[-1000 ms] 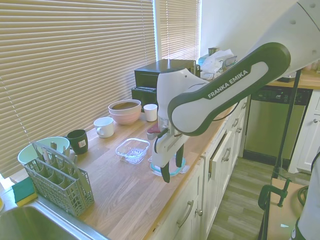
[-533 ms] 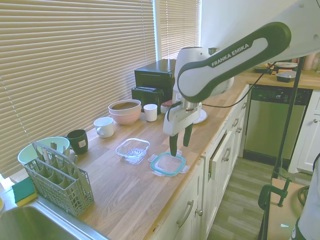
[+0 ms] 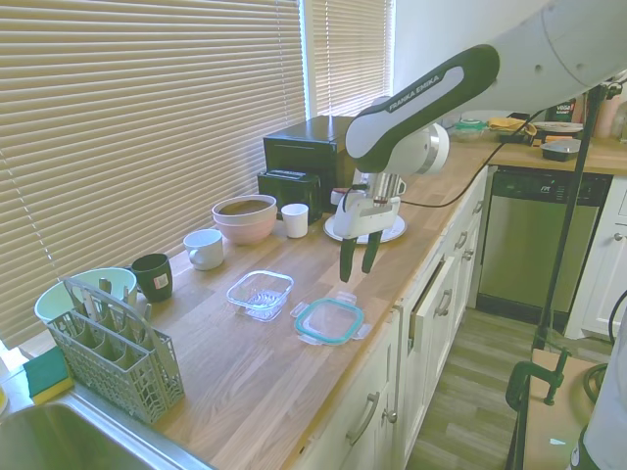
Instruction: Cover the lid of the food container
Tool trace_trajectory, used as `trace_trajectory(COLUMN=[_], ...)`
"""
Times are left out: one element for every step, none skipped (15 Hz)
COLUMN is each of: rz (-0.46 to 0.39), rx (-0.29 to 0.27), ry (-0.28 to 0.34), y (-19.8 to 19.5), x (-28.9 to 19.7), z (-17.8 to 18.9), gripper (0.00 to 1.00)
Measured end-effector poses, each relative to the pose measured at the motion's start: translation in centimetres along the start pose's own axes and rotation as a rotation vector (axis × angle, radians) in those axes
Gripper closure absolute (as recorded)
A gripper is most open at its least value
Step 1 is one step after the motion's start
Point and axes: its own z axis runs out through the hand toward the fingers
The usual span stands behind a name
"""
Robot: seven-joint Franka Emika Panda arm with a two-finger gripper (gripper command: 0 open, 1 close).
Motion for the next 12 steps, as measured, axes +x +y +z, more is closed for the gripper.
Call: trace_trajectory(rz=[0.004,0.007,0.011,0.017,0.023,0.027,0.030,0.033,0.038,0.040,0.039,0.039], rx=[-0.001,-0.002,-0.002,0.001,0.005,0.008,0.013,0.017,0.022,0.025,0.028,0.033], ry=[-0.015,-0.028,-0.039,-0.050,-0.059,-0.066,-0.070,-0.074,-0.077,-0.079,-0.080,-0.079], y=[0.2,0.4,0.6,0.8,1.1,1.4,1.6,1.9,2.2,2.5,2.7,2.7], x=[0.4,0.6,0.8,1.0,1.2,1.4,1.6,1.9,2.1,2.2,2.4,2.5], z=[0.7,1.4,1.9,2.5,3.0,3.4,3.7,3.9,4.1,4.2,4.4,4.7], gripper=[0.00,0.00,0.00,0.00,0.00,0.00,0.00,0.00,0.00,0.00,0.00,0.00])
